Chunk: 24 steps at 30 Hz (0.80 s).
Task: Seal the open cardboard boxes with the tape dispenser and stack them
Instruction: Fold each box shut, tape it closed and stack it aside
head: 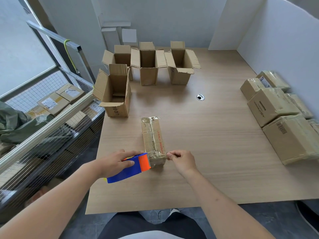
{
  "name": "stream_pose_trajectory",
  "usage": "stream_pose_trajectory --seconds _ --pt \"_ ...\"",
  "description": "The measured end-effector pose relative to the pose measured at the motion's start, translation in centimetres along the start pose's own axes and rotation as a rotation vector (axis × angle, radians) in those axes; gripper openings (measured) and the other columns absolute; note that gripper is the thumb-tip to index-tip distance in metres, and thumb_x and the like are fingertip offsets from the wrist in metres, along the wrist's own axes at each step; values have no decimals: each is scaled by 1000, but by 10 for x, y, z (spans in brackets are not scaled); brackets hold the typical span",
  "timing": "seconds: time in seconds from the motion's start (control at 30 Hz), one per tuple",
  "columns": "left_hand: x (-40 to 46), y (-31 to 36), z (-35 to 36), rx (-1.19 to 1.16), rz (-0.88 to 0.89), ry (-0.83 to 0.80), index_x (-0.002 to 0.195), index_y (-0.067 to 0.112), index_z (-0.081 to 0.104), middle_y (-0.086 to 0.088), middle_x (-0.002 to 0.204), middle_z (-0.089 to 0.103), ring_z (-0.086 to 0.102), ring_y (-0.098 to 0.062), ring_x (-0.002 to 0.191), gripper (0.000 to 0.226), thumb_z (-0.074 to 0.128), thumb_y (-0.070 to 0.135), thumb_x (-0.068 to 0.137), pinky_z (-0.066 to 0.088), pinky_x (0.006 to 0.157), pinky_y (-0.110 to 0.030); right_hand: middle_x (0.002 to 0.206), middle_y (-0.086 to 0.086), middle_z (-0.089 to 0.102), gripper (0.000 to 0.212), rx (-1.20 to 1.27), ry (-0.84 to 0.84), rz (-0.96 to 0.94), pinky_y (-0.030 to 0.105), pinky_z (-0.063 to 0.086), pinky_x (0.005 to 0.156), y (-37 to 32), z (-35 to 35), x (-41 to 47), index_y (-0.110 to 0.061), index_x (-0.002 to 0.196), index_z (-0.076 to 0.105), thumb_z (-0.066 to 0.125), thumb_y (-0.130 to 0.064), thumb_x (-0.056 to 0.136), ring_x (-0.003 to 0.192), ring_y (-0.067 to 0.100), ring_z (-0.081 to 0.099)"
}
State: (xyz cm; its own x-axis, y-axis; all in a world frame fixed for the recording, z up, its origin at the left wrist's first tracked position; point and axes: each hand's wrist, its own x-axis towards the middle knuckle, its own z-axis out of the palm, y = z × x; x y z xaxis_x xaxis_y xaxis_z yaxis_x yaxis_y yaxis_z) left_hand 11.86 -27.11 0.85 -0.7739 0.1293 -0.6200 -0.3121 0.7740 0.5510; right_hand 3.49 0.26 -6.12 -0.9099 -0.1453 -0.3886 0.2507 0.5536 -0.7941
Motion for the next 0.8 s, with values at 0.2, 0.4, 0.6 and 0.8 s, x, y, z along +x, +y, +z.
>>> stream_pose_trajectory --seconds 0.2,0.4,0.6,0.8 --pt "5 3 -3 34 -22 -21 148 65 28 8 128 49 49 -13 113 47 41 43 109 41 103 -43 108 -4 62 65 7 -154 138 33 53 75 10 8 2 -20 154 38 61 -45 99 82 18 58" --pt "8 4 1 13 -31 -34 145 68 28 11 121 48 51 -11 106 46 41 45 108 44 101 -43 114 -11 56 31 -147 113 -283 36 50 81 12 17 -9 -29 130 50 38 -44 106 103 14 59" --pt "8 -2 2 -3 -16 -40 141 75 25 11 120 49 52 -13 106 47 41 45 107 45 101 -44 98 6 59 26 -540 -112 -762 41 54 70 9 17 2 -11 101 59 71 -33 92 86 28 57" --pt "9 -8 3 -27 -8 -8 144 71 28 11 117 50 53 -12 104 48 42 42 108 46 98 -39 95 -6 51 26 -535 -134 -671 45 52 65 -3 19 4 -25 91 47 69 -13 84 84 22 51"
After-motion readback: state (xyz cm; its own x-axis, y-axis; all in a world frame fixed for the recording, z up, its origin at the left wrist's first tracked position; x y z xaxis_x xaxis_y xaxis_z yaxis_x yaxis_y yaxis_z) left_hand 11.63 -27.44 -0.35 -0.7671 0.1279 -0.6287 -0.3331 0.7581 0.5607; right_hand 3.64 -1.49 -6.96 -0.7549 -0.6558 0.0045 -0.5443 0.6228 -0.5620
